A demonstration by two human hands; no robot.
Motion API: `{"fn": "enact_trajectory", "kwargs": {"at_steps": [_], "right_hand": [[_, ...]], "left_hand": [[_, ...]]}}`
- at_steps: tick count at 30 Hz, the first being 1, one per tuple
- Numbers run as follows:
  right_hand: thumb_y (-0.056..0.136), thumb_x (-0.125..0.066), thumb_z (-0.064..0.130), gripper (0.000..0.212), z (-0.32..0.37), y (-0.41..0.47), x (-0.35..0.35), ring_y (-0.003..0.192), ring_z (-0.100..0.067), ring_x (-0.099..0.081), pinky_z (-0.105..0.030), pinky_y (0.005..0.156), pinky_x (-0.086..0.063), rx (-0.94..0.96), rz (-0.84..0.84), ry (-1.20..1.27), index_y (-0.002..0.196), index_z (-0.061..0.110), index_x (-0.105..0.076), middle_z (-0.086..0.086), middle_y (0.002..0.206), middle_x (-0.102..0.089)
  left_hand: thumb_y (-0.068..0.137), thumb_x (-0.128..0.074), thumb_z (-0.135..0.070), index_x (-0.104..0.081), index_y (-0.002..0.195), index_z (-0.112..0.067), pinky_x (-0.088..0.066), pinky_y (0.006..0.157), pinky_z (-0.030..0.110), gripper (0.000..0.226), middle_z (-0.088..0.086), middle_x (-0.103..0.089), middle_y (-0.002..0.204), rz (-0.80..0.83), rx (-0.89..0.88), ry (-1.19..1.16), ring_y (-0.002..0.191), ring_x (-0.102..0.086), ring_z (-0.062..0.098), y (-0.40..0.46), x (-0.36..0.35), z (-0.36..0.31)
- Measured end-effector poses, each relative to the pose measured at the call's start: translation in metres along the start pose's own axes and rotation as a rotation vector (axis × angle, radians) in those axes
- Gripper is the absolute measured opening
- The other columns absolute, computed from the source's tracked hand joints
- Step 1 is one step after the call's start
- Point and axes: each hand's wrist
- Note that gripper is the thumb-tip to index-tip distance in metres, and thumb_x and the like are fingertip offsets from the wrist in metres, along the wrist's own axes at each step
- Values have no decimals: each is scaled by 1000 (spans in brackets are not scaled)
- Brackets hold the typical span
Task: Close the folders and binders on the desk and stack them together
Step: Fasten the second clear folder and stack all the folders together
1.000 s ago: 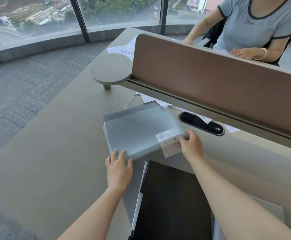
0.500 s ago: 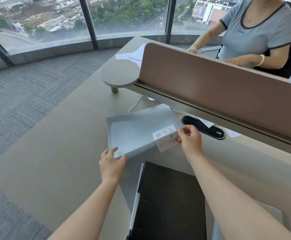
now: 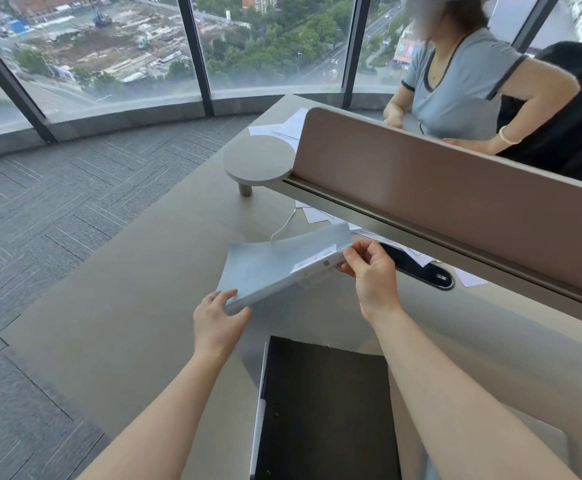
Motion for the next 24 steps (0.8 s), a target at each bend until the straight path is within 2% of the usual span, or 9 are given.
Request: {"fn": "enact_trajectory", "kwargs": {"at_steps": [3,8,11,14,17,20,22,24], "right_hand": [[91,-61,3,17,10,-7,-8,66,-11,-58,-33,76,-52,30,28,97,80,16,-62,-4,81,-60],[91,-60,3,19,31,-24,-10,67,-14,-57,-34,77,-50,88,76,168,80,18,-63,-8,82,-59],[92,-59,1,22,47,-35,-8,68,-15,-56,-32,76,-50,123,101,196,79,18,-63,-4,79,-60],[91,-59,1,24,63,-47,-4,68,-16,-57,-31,75,-51,170,130,201,78,20,-64,-3,77,-60],[91,-60,0,21,77,-58,4,68,-17,-56,-33,74,-51,222,115,205,79,17,-64,-3,76,-60],[91,-60,2,15,89,-68,11,73,-17,-57,-33,72,-51,289,93,187,84,14,-62,-3,80,-60],[91,-60,3,11,95,-75,18,78,-17,-59,-29,71,-53,329,62,163,94,13,-62,-2,91,-61],[92,-60,4,19,98,-80,26,78,-21,-58,-23,68,-53,347,7,145,106,16,-60,-2,107,-60]], "left_hand": [[78,-70,-39,-61,131,-25,-28,115,50,55,0,-58,136,-24,-119,180,134,-43,23,-3,-1,-11],[82,-72,-42,-57,134,-26,-15,119,54,56,-4,-59,133,-74,-307,288,136,-43,21,-12,-3,-38],[82,-75,-36,-61,129,-24,-24,116,54,50,-2,-64,127,-101,-451,275,128,-51,25,-16,-5,-53],[81,-76,-28,-69,117,-22,-44,99,48,37,-1,-72,112,-145,-576,198,107,-63,28,-20,-4,-67],[81,-75,-25,-74,105,-22,-52,81,41,24,-4,-75,97,-151,-628,135,87,-67,26,-29,1,-82],[83,-74,-25,-71,88,-21,-45,63,32,7,-8,-66,74,-192,-652,151,70,-61,25,-42,7,-97],[85,-72,-29,-67,81,-20,-39,58,30,12,-8,-58,66,-215,-637,181,64,-54,24,-51,10,-108],[86,-71,-33,-63,76,-19,-36,57,30,19,-8,-51,61,-227,-627,206,60,-48,23,-59,14,-120]]}}
Point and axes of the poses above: each hand's wrist, its own y-axis towards the middle knuckle, its own x-axis out of the back of the hand, z = x × y
